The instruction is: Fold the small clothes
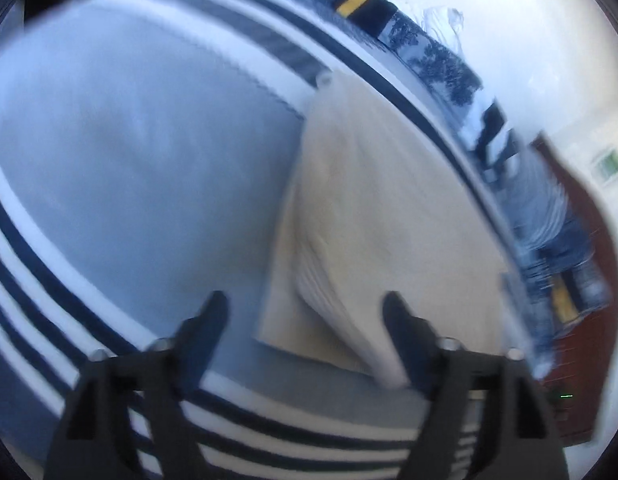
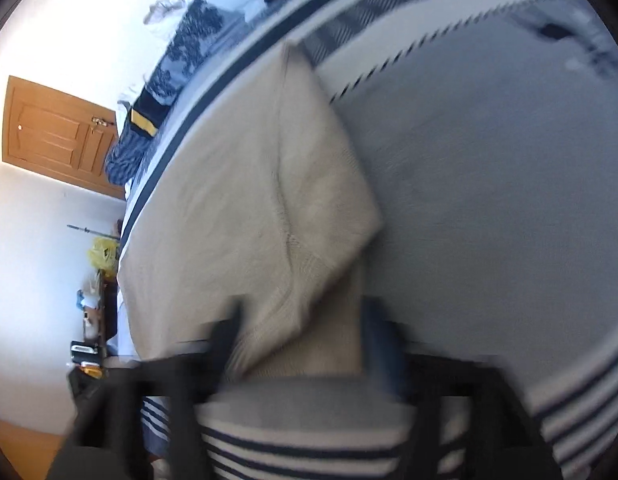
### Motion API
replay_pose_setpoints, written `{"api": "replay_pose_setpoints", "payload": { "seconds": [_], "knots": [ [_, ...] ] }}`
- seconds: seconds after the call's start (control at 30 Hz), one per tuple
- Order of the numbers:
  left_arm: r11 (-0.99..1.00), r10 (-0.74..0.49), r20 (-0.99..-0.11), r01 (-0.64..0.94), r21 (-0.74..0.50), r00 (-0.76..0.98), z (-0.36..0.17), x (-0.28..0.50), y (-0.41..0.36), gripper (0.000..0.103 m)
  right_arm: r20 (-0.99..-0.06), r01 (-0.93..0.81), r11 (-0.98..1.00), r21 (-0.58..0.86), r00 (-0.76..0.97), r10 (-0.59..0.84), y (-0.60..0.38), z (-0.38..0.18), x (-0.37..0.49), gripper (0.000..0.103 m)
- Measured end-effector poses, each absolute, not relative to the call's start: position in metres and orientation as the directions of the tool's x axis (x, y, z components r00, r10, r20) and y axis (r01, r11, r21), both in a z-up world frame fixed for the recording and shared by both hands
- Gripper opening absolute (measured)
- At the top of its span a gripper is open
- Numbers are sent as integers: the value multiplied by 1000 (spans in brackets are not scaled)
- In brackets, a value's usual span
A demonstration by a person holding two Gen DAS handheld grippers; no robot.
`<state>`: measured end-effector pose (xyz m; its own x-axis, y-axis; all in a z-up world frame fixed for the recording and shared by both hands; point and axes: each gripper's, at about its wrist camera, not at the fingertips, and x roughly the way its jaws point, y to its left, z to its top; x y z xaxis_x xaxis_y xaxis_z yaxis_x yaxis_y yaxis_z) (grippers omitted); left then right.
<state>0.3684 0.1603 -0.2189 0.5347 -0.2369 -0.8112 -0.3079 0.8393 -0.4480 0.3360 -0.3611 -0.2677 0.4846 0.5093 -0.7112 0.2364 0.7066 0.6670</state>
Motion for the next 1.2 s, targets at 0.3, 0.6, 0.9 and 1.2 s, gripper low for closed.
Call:
{"api": "replay_pose_setpoints", "payload": {
  "seconds": [0.3,0.6,0.9,1.2],
  "knots": [
    [812,-322,-849,-339,-475,418,-254,420,150,79,-613,218,583,782,437,658,-348,-303,365,69],
    [847,-273,-885,-341,-407,377,-247,430,166,11,-698,210,685,698,418,582,-348,-305,365,6],
    [763,-408,-814,-334,-553,414,-211,287,182,10,-682,153,704,694,453,574,-356,-246,264,4],
    [776,-396,-846,-363,-516,358,-247,244,176,11,-879,123,902,413,313,360,-321,-272,218,6]
  ]
}}
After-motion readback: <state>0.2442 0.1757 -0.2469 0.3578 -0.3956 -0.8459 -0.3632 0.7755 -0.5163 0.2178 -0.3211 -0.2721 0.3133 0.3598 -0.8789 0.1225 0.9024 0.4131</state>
